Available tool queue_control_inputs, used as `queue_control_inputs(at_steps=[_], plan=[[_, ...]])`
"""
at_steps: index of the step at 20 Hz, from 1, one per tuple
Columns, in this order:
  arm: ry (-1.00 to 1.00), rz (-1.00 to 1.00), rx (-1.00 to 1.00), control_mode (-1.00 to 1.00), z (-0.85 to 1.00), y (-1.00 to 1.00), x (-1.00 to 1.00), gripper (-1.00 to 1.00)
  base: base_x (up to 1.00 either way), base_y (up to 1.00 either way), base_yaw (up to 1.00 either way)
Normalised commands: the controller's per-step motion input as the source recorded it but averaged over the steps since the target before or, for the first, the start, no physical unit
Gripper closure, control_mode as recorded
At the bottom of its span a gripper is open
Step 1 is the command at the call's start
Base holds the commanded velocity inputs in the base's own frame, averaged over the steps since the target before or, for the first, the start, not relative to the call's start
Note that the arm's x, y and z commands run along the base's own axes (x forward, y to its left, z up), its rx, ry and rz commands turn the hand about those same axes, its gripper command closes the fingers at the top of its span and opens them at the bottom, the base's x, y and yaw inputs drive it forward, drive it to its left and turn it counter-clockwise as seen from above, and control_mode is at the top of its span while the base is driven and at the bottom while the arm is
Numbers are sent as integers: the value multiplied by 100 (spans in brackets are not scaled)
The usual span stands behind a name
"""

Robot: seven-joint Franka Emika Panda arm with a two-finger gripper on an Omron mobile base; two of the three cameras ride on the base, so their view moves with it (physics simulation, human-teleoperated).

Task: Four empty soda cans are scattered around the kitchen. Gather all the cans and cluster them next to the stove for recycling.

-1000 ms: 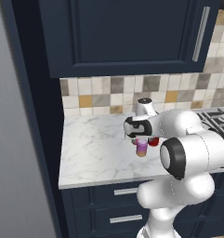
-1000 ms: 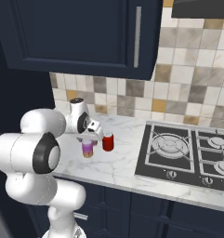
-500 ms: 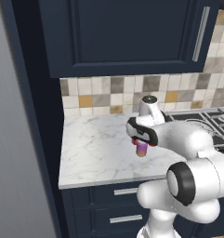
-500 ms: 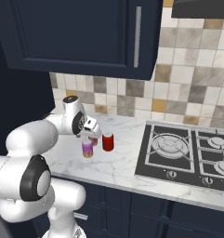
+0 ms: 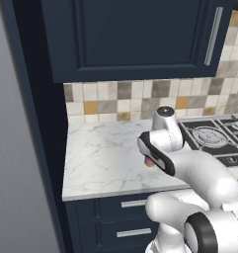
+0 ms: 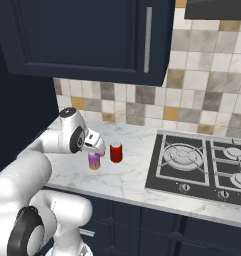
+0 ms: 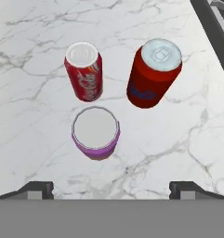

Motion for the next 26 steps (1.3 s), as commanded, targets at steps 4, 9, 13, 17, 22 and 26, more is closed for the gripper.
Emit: queue_control_inputs(at_steps=[4,9,13,17,22,26], plan=[[7,0,0,-100,4,0,-43,-100,0,0,0],[4,0,0,-100,0,0,-42,-100,0,0,0],[4,0,0,-100,0,1,-35,-100,0,0,0],[1,0,0,-100,0,2,-25,-100,0,0,0],[0,0,0,-100,0,0,0,-100,0,0,0],[0,0,0,-100,0,0,0,-100,0,0,0]])
